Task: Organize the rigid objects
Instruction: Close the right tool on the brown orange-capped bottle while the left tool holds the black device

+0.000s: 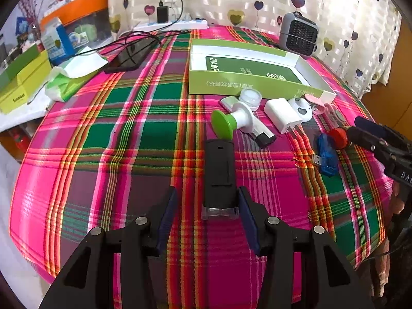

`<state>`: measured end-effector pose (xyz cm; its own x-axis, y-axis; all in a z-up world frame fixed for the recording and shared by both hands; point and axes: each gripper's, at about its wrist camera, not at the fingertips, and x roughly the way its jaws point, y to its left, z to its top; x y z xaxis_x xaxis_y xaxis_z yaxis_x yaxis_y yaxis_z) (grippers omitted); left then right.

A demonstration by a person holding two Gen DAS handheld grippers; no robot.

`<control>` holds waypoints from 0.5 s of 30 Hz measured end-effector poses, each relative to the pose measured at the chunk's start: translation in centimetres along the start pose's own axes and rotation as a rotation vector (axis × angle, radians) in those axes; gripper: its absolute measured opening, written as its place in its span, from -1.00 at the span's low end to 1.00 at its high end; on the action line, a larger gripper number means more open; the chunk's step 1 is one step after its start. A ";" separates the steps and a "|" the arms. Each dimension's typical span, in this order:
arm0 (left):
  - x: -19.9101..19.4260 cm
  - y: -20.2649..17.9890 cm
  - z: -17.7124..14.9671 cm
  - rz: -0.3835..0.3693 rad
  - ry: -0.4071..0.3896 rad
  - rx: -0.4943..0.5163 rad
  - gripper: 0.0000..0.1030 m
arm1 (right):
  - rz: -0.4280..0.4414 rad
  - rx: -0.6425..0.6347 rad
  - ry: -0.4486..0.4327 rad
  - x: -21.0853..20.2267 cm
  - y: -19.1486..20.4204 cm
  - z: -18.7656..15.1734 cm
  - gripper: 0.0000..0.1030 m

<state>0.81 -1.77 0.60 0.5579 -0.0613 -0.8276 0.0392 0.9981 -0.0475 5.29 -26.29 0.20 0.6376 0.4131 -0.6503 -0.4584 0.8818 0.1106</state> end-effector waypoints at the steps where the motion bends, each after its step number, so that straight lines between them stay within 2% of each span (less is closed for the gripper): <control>1: 0.0 0.0 0.0 0.000 0.000 0.000 -0.09 | 0.004 -0.003 -0.002 0.0 0.0 0.1 0.32; 6: 0.0 0.0 0.0 -0.003 0.000 -0.002 -0.09 | 0.080 -0.037 0.062 1.5 0.2 0.7 0.32; 15: 0.3 0.0 0.3 -0.009 -0.006 0.000 -0.09 | 0.096 -0.051 0.111 1.6 0.2 -0.2 0.32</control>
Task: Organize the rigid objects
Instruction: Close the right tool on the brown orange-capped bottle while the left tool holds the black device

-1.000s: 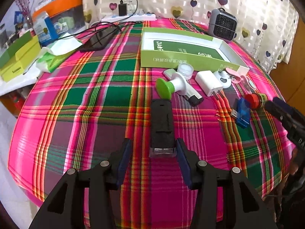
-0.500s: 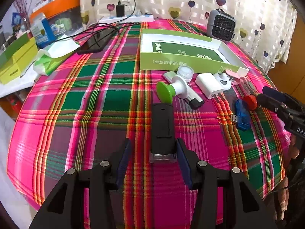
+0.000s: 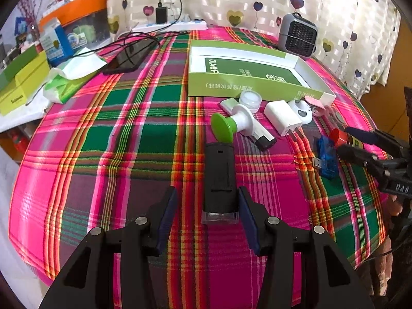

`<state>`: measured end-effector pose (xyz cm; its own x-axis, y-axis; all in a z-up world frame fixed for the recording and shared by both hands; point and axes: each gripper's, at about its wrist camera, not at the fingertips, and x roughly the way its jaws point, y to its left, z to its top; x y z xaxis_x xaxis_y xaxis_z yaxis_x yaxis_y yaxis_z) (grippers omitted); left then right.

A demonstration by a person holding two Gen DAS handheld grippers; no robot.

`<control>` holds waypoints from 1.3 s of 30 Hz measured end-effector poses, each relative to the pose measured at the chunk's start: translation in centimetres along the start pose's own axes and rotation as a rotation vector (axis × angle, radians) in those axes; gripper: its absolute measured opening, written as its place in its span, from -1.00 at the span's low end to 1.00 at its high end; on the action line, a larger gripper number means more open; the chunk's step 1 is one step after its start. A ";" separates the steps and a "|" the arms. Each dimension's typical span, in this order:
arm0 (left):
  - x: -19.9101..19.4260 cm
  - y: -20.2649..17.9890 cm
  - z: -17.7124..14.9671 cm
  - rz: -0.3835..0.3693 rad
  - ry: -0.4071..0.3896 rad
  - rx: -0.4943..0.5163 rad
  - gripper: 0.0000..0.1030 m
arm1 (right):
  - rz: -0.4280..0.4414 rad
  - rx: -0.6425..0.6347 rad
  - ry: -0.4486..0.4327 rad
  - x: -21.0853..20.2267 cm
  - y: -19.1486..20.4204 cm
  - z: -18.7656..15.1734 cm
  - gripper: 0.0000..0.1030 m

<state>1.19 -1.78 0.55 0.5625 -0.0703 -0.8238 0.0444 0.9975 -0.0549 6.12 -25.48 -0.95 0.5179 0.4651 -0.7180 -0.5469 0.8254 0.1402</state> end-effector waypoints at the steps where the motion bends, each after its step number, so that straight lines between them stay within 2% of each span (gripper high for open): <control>1: 0.0 0.1 0.1 -0.002 -0.001 0.000 -0.09 | -0.004 0.000 0.005 0.0 0.0 -0.2 0.32; 9: 0.7 0.3 0.8 0.005 -0.027 0.031 -0.09 | -0.052 0.034 0.017 0.2 -0.2 -1.0 0.32; 18: 1.2 0.1 1.0 0.018 -0.056 0.065 -0.09 | -0.177 0.019 0.020 0.5 0.2 -1.0 -0.14; 26: 1.1 0.2 0.9 0.021 -0.062 0.064 -0.14 | -0.215 0.035 0.008 0.3 0.9 -1.5 -0.15; 29: 0.9 0.4 0.9 0.025 -0.066 0.056 -0.28 | -0.235 0.048 0.004 0.2 1.1 -1.6 -0.15; 31: 0.9 0.6 0.9 0.025 -0.067 0.049 -0.49 | -0.246 0.054 0.002 0.1 1.2 -1.6 -0.15; 39: 0.8 0.9 0.8 0.014 -0.068 0.039 -0.50 | -0.255 0.057 -0.009 -0.3 1.9 -1.6 -0.15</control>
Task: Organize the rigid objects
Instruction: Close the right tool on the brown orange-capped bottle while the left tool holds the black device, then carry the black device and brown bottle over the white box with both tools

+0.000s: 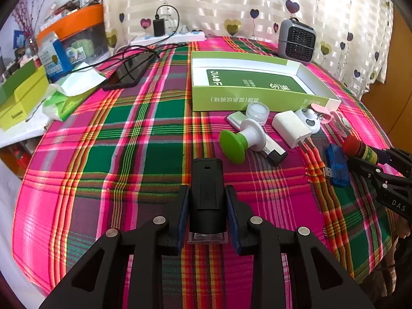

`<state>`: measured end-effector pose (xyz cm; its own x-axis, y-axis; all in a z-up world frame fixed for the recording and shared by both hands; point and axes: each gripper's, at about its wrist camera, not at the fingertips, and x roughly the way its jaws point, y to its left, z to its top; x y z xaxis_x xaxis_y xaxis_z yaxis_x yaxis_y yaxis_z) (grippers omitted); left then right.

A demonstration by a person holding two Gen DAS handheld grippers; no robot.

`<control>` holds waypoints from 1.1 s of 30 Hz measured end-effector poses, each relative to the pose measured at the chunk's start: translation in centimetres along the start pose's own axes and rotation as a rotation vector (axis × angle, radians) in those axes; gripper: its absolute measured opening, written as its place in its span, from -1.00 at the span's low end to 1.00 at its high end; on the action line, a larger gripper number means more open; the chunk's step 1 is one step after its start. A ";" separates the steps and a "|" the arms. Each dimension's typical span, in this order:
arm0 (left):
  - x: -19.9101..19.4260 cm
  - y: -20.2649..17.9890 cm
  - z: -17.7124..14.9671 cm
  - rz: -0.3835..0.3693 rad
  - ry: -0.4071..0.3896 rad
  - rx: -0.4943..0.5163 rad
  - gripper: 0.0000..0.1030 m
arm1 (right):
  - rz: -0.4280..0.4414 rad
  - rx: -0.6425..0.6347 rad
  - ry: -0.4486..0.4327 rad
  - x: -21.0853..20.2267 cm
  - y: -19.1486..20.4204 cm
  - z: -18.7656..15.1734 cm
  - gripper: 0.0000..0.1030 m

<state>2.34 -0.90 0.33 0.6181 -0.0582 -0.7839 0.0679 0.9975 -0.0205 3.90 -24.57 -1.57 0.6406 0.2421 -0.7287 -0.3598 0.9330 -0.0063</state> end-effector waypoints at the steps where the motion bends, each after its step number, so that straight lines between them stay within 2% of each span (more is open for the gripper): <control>1: 0.0 -0.1 0.0 0.000 0.000 0.000 -0.50 | -0.001 0.003 -0.002 -0.1 0.1 0.1 -0.15; 17: -0.8 -0.8 0.4 -0.019 -0.023 0.017 -0.50 | -0.048 0.030 -0.065 -2.3 1.3 0.7 -0.15; 33: -1.6 -2.4 4.1 -0.090 -0.063 0.059 -0.50 | -0.074 0.057 -0.125 -3.6 1.5 2.8 -0.15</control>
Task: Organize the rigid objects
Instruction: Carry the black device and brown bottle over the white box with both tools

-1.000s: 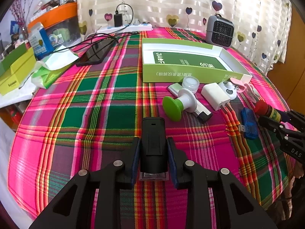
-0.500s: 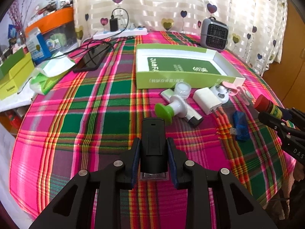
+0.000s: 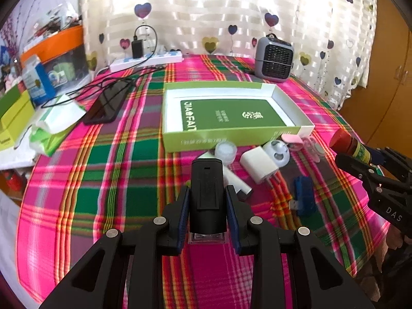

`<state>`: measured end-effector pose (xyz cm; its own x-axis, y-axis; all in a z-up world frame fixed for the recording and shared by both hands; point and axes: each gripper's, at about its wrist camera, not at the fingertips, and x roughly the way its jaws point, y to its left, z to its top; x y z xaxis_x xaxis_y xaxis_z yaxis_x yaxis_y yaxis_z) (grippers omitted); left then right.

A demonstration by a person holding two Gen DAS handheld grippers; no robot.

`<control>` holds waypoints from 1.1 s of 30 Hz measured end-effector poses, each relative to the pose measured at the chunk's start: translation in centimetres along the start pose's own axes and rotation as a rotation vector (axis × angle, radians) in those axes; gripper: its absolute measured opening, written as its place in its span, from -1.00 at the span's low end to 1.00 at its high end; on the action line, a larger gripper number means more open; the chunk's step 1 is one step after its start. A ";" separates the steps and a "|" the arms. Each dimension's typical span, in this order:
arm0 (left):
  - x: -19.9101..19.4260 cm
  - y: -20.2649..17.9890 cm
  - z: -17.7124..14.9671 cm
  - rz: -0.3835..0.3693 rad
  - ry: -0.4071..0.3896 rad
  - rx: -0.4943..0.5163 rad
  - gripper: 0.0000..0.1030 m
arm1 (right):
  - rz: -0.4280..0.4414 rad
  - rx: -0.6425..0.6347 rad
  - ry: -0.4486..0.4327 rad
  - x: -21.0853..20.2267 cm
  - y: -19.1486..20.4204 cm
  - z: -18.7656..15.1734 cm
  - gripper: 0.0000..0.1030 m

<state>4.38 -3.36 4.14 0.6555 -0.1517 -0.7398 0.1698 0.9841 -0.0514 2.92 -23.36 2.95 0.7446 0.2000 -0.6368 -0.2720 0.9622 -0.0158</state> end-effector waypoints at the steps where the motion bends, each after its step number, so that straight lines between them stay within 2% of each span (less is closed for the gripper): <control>1: 0.1 0.0 0.3 -0.005 -0.001 0.002 -0.50 | 0.000 0.001 -0.003 0.0 -0.1 0.1 -0.15; 17: 2.5 -0.2 5.9 -0.080 -0.029 0.025 -0.50 | 0.005 0.043 -0.006 2.3 -1.7 4.0 -0.15; 24: 5.3 0.1 9.1 -0.105 -0.007 0.032 -0.50 | 0.019 0.086 0.025 5.4 -2.9 6.2 -0.15; 33: 9.6 0.7 12.2 -0.093 0.022 0.037 -0.50 | 0.028 0.131 0.102 10.8 -4.0 8.2 -0.15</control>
<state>19.78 -5.22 5.22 0.6194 -0.2397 -0.7476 0.2567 0.9617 -0.0957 17.00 -23.55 2.45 0.6702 0.2134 -0.7108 -0.2050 0.9737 0.0991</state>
